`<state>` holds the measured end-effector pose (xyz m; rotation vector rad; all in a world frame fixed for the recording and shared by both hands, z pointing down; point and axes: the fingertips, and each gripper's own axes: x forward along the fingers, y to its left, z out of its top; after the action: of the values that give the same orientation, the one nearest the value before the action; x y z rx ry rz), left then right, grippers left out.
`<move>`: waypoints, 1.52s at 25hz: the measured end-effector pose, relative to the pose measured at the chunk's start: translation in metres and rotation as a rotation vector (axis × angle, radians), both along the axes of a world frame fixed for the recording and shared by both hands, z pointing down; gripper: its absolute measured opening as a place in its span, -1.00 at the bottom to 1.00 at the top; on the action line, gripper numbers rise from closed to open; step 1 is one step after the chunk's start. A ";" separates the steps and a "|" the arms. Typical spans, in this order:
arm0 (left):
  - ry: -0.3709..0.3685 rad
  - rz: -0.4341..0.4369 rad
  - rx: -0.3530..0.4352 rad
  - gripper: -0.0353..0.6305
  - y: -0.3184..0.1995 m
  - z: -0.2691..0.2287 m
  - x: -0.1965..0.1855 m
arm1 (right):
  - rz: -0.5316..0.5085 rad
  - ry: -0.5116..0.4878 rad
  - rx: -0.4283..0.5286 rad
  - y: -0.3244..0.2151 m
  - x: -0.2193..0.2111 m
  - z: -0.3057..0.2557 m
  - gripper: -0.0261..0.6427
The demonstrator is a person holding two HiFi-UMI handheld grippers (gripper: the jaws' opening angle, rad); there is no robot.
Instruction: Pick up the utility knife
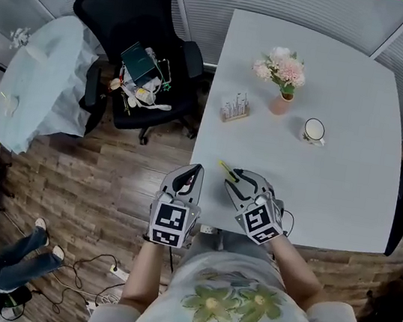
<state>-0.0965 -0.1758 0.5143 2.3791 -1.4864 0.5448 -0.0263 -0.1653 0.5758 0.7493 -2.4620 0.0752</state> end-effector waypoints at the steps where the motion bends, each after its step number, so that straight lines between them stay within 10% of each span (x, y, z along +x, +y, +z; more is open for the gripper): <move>1: 0.000 -0.003 -0.004 -0.85 0.000 0.001 0.000 | -0.004 0.007 -0.004 0.000 -0.001 0.004 -0.52; 38: -0.004 -0.035 -0.108 -0.85 -0.011 0.040 -0.001 | -0.002 0.209 -0.206 -0.016 0.007 0.130 -0.52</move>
<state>-0.0972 -0.1866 0.5543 2.2668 -1.4584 0.6057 -0.0192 -0.1815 0.7062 0.6310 -2.2165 0.2337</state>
